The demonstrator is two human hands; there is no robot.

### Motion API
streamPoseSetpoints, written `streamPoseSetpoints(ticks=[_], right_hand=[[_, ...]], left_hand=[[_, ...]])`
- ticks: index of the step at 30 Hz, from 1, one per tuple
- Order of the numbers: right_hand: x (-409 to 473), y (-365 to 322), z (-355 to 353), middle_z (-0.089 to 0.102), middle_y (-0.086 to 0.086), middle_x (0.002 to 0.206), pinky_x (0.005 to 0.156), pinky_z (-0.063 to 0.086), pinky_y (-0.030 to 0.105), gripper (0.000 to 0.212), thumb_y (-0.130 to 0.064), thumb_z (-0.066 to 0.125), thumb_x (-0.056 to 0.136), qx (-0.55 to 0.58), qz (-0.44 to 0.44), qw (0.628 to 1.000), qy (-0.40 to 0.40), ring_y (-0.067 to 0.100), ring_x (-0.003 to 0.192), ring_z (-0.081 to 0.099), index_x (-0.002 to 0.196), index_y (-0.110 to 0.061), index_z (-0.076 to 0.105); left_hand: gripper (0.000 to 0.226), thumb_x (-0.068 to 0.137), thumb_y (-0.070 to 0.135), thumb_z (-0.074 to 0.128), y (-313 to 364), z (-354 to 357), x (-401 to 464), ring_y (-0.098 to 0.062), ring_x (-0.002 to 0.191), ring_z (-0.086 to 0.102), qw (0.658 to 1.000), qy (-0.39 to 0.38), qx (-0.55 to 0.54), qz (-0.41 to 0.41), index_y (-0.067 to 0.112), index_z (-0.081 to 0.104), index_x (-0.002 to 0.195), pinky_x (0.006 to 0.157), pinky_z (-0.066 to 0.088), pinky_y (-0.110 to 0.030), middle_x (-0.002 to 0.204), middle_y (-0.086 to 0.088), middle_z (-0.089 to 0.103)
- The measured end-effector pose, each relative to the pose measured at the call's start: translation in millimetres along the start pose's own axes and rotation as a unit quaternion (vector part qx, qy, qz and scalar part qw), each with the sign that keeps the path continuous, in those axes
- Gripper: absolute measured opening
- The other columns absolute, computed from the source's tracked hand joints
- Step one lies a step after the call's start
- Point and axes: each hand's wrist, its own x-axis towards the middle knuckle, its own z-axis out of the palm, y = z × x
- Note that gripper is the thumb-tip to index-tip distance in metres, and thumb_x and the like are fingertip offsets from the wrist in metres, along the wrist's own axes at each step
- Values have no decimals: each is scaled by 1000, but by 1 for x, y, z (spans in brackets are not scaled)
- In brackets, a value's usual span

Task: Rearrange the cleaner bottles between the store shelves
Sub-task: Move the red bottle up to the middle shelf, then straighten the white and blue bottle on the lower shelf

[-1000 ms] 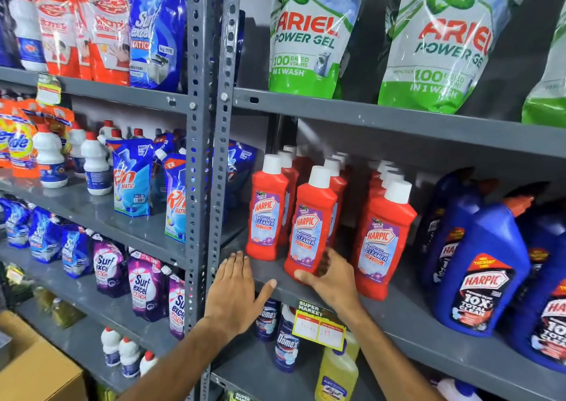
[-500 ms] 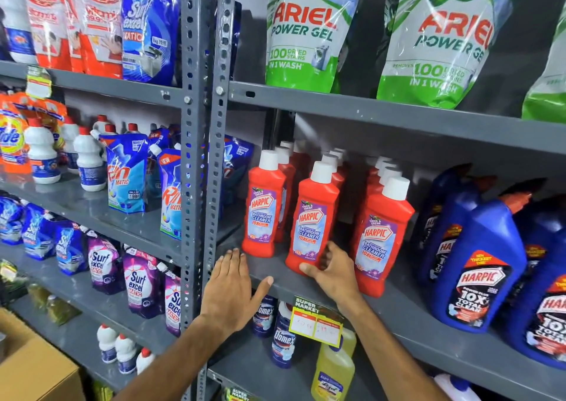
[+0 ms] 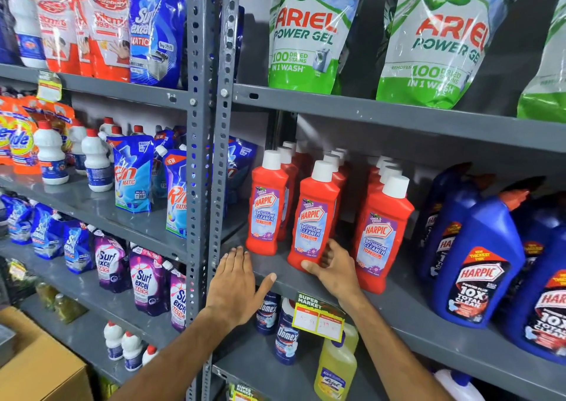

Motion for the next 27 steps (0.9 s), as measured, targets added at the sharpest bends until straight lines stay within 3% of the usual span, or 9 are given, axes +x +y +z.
streamPoseSetpoints(ticks=[5,8,11,13,18,20,23,25,27], right_hand=[[-5,-4,1,71,10,139,110,56,49,86,-19,98,74,-26,6,1000,10,25,127,69,147,-13,53],[-19,-3,1,68,2,141,108,58,43,94,-23,99,73,-57,-35,996,58,19,126,68,152,-17,48],[-47,8,6,59,-17,129,98,55,29,70,-31,90,81,-113,-137,969,173,8,114,64,141,-31,53],[-70,22,16,54,-21,120,94,52,23,45,-34,79,90,-135,-213,946,203,6,106,62,130,-35,59],[-113,88,53,71,-1,111,93,57,29,10,-12,72,99,-156,-368,907,131,18,102,71,109,-14,74],[-128,123,70,75,3,113,96,58,32,14,-8,72,98,-170,-349,919,75,20,105,73,111,-11,76],[-148,172,94,75,5,127,104,53,30,31,-11,72,96,-192,-212,958,24,19,116,71,127,-12,74],[-151,199,107,69,9,140,112,43,26,44,-14,70,96,-188,-127,974,-8,22,128,63,141,-10,66],[-143,223,119,60,14,152,116,32,18,56,-13,69,98,-169,-61,983,-22,28,139,54,152,-6,53]], left_hand=[[114,87,80,-15,1,-4,-2,-30,164,4,1000,-1,-10,-10,-1,3,165,134,1,-42,177,-19,6],[104,98,77,-5,2,11,-20,-35,164,3,999,49,-7,1,-4,-2,163,134,8,-46,175,-24,-1],[102,104,72,30,0,47,-55,-41,162,13,995,87,-17,35,-9,10,162,131,22,-52,173,-30,7],[99,105,70,31,-3,79,-78,-43,160,22,996,67,-19,56,-11,20,160,129,26,-52,171,-32,15],[97,105,69,27,-15,144,-116,-43,157,30,998,-30,-31,51,-12,28,157,125,19,-49,169,-31,22],[96,103,67,29,-19,163,-118,-45,155,33,997,-48,-36,55,-14,33,155,126,19,-50,166,-33,28],[97,103,67,28,-24,196,-114,-46,155,33,995,-68,-38,66,-14,33,155,129,27,-53,166,-34,29],[98,102,68,24,-26,220,-108,-47,156,30,992,-91,-40,76,-15,30,156,127,31,-57,166,-34,27],[101,102,70,13,-27,242,-100,-45,160,19,989,-116,-30,86,-13,19,159,130,23,-55,170,-32,14]])
